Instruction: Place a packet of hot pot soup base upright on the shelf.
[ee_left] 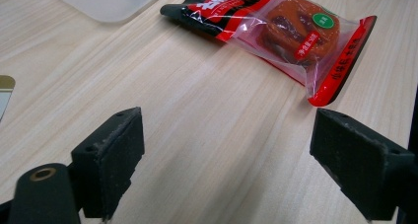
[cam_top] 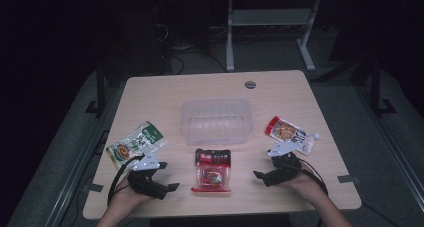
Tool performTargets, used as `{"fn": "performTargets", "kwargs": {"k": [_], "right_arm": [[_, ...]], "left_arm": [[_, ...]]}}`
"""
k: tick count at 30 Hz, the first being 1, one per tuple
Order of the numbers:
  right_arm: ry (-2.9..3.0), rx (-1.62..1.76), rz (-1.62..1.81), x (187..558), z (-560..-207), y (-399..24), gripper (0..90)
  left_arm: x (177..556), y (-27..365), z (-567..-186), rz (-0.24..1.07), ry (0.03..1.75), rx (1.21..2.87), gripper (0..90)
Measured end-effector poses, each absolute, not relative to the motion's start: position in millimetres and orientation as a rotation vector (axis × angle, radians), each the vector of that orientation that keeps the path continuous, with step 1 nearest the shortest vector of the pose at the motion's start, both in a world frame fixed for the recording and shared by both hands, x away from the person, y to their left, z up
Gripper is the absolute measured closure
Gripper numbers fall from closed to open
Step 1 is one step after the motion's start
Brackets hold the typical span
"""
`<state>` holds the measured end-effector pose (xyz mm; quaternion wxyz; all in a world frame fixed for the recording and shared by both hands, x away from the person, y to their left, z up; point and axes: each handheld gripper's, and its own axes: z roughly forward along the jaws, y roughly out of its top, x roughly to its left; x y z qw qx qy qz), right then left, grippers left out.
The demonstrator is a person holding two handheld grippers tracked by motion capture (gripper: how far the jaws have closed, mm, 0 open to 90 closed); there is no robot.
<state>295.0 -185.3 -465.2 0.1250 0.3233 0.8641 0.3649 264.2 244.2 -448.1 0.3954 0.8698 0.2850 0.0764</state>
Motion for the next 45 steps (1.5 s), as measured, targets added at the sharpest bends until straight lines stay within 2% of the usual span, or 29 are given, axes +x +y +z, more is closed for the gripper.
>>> {"fn": "performTargets", "kwargs": {"k": [5, 13, 23, 38, 45], "right_arm": [[2.497, 0.972, 1.083, 295, -463, -188, 7.5], [2.494, 1.005, 1.080, 294, -460, -191, 7.9], [2.470, 1.000, 1.100, 294, -458, -190, 7.9], [2.474, 0.989, 1.098, 292, -458, -190, 8.1], [2.484, 0.992, 1.096, 291, -458, -188, 8.1]], "left_arm": [[264, 242, -440, 0.213, 0.718, 2.190, 27.1], [267, 230, -430, 0.159, 0.739, 2.155, 61.6], [278, 196, -417, 0.106, 0.759, 2.135, 89.4], [286, 137, -414, 0.064, 0.584, 2.195, 89.5], [287, 102, -430, 0.009, 0.534, 2.250, 89.5]]}}
